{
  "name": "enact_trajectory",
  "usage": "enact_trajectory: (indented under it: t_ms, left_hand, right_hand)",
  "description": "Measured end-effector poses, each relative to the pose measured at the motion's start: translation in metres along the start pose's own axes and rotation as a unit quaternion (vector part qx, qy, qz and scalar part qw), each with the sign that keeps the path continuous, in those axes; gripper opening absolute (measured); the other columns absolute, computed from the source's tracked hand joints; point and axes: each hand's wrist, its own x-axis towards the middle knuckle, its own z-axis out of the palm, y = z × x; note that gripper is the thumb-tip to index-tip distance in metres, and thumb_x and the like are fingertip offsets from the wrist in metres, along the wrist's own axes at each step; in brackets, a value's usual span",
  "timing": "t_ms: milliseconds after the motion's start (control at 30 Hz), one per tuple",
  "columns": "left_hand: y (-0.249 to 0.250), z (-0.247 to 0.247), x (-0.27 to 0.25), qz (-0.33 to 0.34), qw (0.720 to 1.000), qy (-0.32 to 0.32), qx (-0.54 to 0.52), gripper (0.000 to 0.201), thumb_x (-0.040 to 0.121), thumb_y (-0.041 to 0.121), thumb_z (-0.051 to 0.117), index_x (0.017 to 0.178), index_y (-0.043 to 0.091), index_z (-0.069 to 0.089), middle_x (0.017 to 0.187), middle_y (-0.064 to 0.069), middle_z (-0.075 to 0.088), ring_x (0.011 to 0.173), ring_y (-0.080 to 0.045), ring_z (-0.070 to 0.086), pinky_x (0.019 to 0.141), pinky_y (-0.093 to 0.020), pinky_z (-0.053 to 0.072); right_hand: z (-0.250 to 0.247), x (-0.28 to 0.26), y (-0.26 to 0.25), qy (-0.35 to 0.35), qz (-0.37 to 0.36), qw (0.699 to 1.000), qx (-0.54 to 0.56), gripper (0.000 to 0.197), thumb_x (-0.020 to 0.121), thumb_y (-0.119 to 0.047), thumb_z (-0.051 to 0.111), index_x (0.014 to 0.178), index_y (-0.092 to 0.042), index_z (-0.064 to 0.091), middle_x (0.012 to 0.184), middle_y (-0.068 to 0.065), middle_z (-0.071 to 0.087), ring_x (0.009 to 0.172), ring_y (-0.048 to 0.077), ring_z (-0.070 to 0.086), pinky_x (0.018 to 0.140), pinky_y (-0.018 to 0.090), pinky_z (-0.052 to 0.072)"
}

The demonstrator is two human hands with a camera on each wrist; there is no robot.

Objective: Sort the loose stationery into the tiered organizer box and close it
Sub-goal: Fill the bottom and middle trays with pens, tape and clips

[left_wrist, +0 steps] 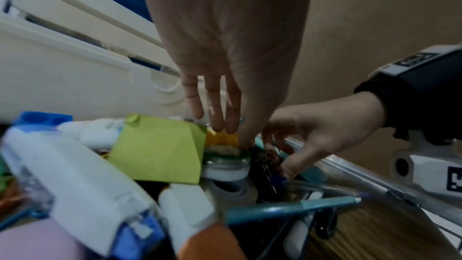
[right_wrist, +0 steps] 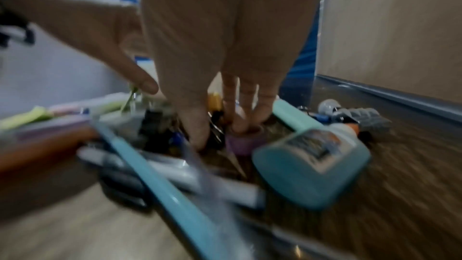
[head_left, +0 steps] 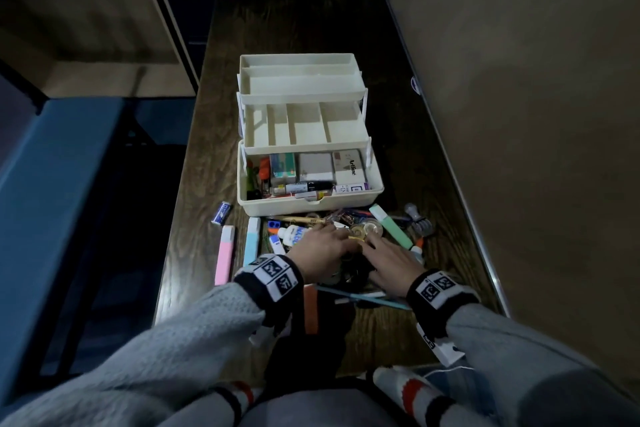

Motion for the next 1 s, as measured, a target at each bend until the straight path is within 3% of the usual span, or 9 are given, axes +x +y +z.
enact_trajectory:
  t_ms: [167,267,500,633,733,833,900,1000]
  left_hand:
    - [0.007,0.011,0.012,0.04,0.999,-0.028,0.021,0.039,0.085,0.039,0.055,0.119,0.02,0.055,0.125,-0.008,0.052,0.117,-0.027,0.048,0.094,-0.041,0.036]
    - [0.009,0.015,0.012,0.051,0.997,-0.048,0.027,0.048,0.083,0.044,0.059,0.124,0.02,0.051,0.131,-0.008,0.048,0.124,-0.027,0.04,0.098,-0.044,0.033]
    - [0.012,0.018,0.013,0.059,0.996,-0.04,0.054,0.033,0.087,0.028,0.056,0.117,0.016,0.054,0.124,-0.005,0.055,0.115,-0.028,0.045,0.095,-0.042,0.031]
    - [0.007,0.019,0.01,0.036,0.999,-0.013,-0.012,0.025,0.088,0.03,0.054,0.109,0.017,0.057,0.119,-0.002,0.057,0.112,-0.026,0.045,0.093,-0.04,0.031]
    - [0.001,0.013,0.005,-0.001,0.991,0.048,-0.125,0.019,0.086,0.029,0.06,0.1,0.017,0.061,0.108,-0.002,0.062,0.105,-0.024,0.05,0.089,-0.036,0.036]
    - [-0.008,0.005,-0.003,-0.044,0.958,0.109,-0.262,0.011,0.085,0.022,0.065,0.092,0.013,0.062,0.102,0.0,0.053,0.095,-0.016,0.05,0.087,-0.029,0.042]
    - [-0.014,0.002,-0.008,-0.082,0.936,0.122,-0.32,0.009,0.086,0.02,0.065,0.09,0.015,0.058,0.105,0.004,0.046,0.092,-0.011,0.049,0.084,-0.024,0.042]
    - [-0.021,-0.003,-0.014,-0.119,0.914,0.137,-0.362,0.011,0.086,0.016,0.064,0.083,0.016,0.053,0.097,-0.003,0.057,0.085,-0.018,0.057,0.076,-0.031,0.048]
  right_hand:
    - [0.006,0.001,0.002,0.03,-0.01,0.999,-0.004,0.046,0.084,-0.012,0.057,0.128,-0.017,0.045,0.139,0.005,0.032,0.119,0.027,0.048,0.086,0.036,0.046]
    - [0.007,0.0,0.005,0.035,-0.023,0.999,0.01,0.043,0.084,-0.015,0.057,0.125,-0.017,0.046,0.136,0.006,0.035,0.119,0.027,0.047,0.085,0.037,0.045]
    - [0.007,0.001,0.006,0.045,-0.034,0.998,0.027,0.03,0.087,-0.017,0.049,0.116,-0.016,0.044,0.119,0.008,0.04,0.103,0.031,0.053,0.075,0.043,0.047]
    - [0.006,0.004,0.01,0.051,-0.01,0.989,0.139,0.03,0.087,-0.011,0.052,0.116,-0.015,0.05,0.122,0.005,0.043,0.103,0.028,0.053,0.082,0.04,0.047]
    - [0.003,0.003,0.016,0.094,0.038,0.961,0.257,0.021,0.081,-0.007,0.061,0.097,-0.019,0.057,0.099,-0.002,0.052,0.082,0.017,0.054,0.068,0.026,0.039]
    - [-0.002,0.0,0.021,0.11,0.093,0.911,0.386,0.025,0.076,0.0,0.063,0.084,-0.022,0.056,0.072,-0.004,0.053,0.053,0.003,0.049,0.054,0.02,0.038]
    - [-0.007,-0.004,0.025,0.119,0.104,0.877,0.454,0.027,0.078,0.007,0.061,0.082,-0.019,0.053,0.072,0.001,0.053,0.047,0.0,0.047,0.05,0.014,0.038]
    - [-0.014,-0.008,0.033,0.115,0.138,0.836,0.518,0.023,0.083,0.007,0.057,0.086,-0.015,0.052,0.07,0.006,0.05,0.046,0.006,0.049,0.046,0.016,0.041]
